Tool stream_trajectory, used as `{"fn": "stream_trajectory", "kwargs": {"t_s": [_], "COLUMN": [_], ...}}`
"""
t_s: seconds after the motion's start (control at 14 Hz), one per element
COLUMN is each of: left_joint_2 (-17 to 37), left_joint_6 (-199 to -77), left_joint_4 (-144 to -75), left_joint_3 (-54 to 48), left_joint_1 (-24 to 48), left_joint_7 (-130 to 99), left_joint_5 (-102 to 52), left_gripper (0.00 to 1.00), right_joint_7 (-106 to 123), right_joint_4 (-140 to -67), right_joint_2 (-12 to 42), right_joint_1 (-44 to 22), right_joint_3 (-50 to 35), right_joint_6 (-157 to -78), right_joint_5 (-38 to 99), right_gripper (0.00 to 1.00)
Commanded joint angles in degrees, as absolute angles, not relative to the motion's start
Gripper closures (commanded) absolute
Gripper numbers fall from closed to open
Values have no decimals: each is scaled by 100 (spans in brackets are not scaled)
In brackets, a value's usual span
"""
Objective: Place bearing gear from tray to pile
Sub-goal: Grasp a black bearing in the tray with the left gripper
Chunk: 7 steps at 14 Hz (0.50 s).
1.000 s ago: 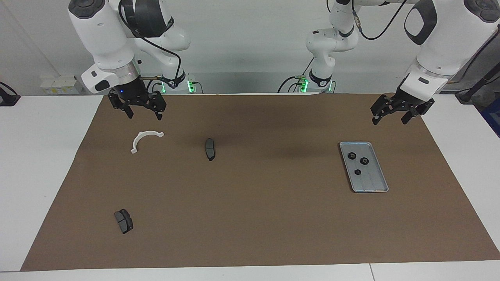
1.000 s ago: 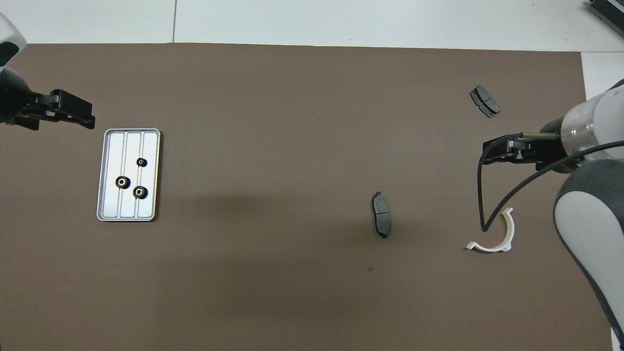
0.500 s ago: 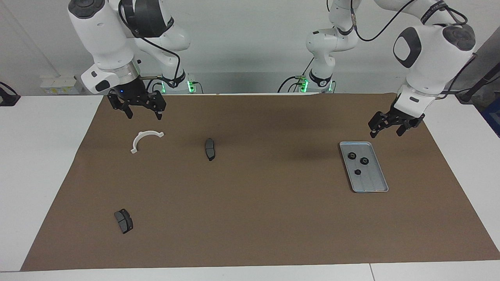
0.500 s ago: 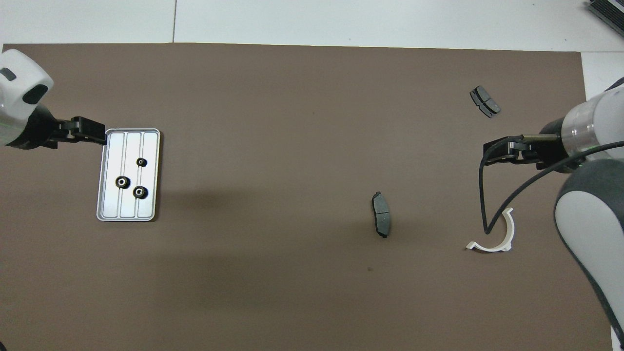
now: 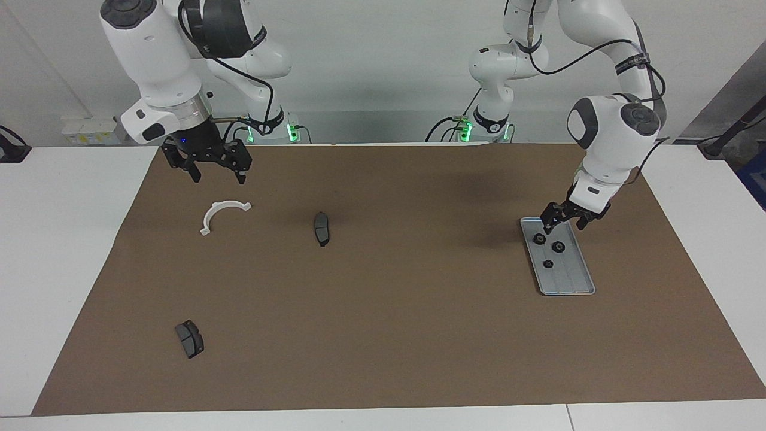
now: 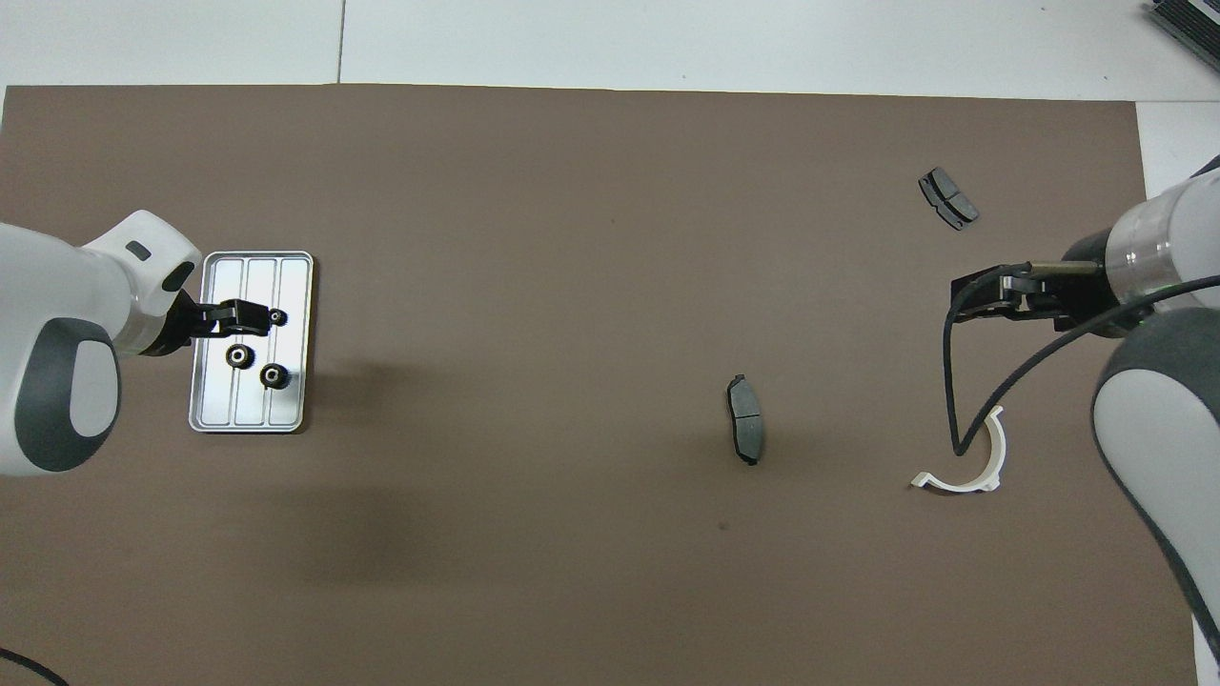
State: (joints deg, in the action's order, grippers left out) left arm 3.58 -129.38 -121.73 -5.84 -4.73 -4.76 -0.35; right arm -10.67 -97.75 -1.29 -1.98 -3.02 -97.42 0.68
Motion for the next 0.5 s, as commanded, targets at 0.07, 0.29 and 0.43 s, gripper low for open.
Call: {"fn": "stream_trajectory", "kwargs": {"t_s": [0.07,0.29,0.43], "left_joint_2": [306,527,623], "left_joint_6": [-13490,-14123,-14142], "left_joint_4": [-12770,-13086,-13113], "left_joint_3": [-598,-606,-598], "left_joint_1": [-527,-483,-501], "left_joint_7": [-667,-1020,-1020], "left_joint_5": [-79,-79,-79], "left_gripper": [19,22,27], "right_joint_7": [-932,-932,-932], "right_joint_4": [-9896,-9896,-9896], "right_joint_2": [-229,-229,-229], "right_joint_1": [-132,-132,-132], "right_joint_3": [-334,-343,-343], "right_joint_6": [-9756,-9756,-9756], "right_joint_5": [105,105,105], "right_gripper": [0,0,0]}}
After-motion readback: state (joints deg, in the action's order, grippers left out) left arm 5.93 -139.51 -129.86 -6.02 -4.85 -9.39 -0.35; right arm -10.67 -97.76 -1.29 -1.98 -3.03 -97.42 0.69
